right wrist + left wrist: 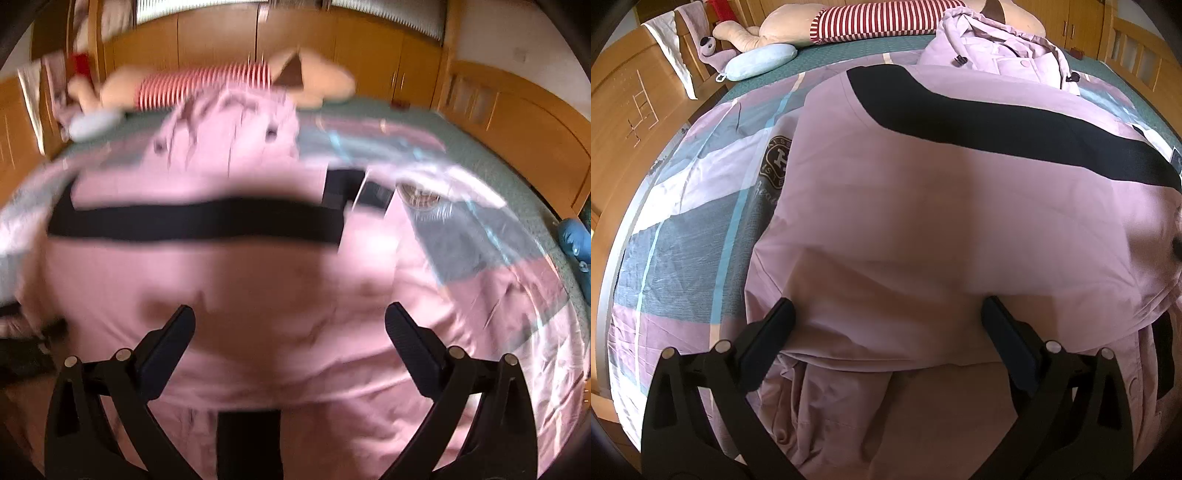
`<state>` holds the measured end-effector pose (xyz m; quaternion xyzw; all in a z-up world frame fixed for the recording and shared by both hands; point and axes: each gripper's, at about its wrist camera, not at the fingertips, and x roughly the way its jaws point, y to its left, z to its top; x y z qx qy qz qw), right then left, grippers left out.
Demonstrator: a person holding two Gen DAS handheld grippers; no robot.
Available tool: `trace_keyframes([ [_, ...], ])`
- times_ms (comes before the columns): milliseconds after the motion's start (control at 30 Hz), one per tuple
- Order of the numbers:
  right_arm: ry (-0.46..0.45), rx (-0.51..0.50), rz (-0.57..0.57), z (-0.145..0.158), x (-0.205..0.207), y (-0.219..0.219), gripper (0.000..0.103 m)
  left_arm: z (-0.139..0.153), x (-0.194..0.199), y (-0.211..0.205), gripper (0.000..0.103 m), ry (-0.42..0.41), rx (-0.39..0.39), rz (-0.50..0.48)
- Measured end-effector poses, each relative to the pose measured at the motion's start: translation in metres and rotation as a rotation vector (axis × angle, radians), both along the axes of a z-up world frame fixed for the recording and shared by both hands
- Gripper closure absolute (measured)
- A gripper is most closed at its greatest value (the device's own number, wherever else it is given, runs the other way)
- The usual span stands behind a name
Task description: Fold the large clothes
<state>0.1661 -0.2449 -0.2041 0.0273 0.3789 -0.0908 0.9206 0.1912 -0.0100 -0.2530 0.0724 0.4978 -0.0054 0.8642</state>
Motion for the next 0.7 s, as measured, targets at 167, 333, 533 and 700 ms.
trace_keyframes([
  [167,0.139,0.049,0.083,-0.026,0.012,0.013,0.001,0.0,0.0,0.0,0.002,-0.002,0.002,0.0],
  [333,0.187,-0.105,0.1,-0.043,0.015,0.032,0.001,-0.001,-0.001,-0.001,0.002,-0.006,0.008,0.0],
  [533,0.176,-0.099,0.099,-0.045,0.017,0.027,0.001,0.019,-0.005,0.006,0.002,-0.04,-0.071,0.012],
  [700,0.17,-0.102,0.098,-0.045,0.012,0.031,0.001,0.003,0.004,0.007,0.002,0.028,-0.038,0.02],
])
